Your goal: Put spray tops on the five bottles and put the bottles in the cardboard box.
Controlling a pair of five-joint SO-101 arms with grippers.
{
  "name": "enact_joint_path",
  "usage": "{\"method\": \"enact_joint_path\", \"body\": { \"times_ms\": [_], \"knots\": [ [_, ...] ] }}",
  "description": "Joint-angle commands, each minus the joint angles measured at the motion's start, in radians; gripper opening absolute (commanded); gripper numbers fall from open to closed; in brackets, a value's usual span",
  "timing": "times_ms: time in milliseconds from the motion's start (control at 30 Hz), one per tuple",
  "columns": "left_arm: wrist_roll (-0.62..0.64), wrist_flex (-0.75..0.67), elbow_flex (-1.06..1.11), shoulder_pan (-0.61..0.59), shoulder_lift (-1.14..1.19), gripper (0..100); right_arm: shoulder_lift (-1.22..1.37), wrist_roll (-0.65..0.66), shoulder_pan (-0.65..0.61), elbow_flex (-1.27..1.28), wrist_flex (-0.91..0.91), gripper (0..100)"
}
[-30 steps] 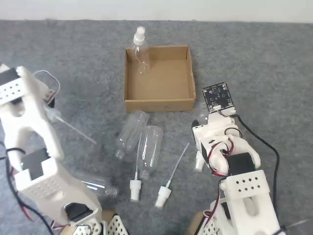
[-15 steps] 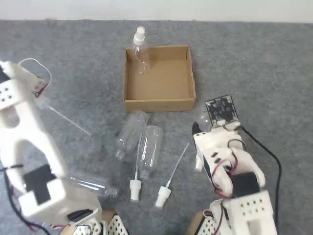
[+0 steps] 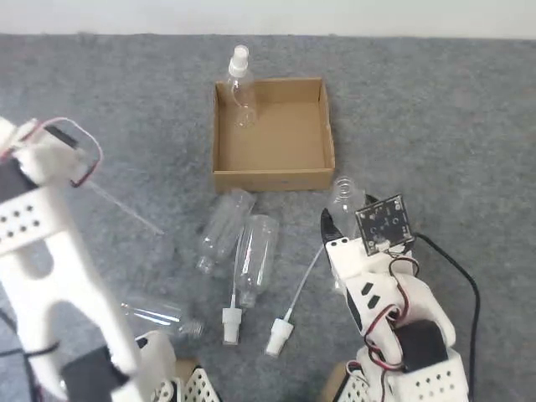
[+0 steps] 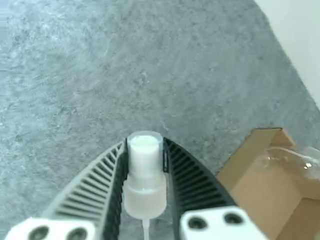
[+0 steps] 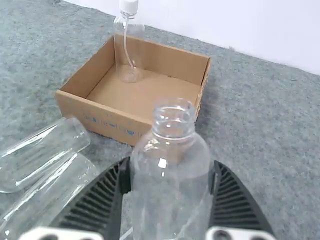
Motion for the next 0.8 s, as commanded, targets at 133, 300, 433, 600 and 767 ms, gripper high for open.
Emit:
{"method": "enact_joint_path", "body": {
  "times_ms": [133,300,433,600,767],
  "knots": [
    [0.095,-0.201,0.18,0.049,-0.23,1,-0.025,0.014,-0.03,-0.002,-0.002,12.5],
    [0.097,-0.245,0.239,0.049,-0.304,1,-0.025,0.014,-0.074,0.0,-0.001,12.5],
    [0.097,-0.244,0.243,0.054,-0.354,1,-0.025,0.014,-0.107,0.009,-0.002,12.5],
    [0.1,-0.242,0.243,0.124,-0.433,1,-0.025,0.014,-0.163,0.055,-0.056,12.5],
    [0.172,-0.244,0.243,0.173,-0.499,1,-0.025,0.014,-0.196,0.081,-0.09,12.5]
  ]
}}
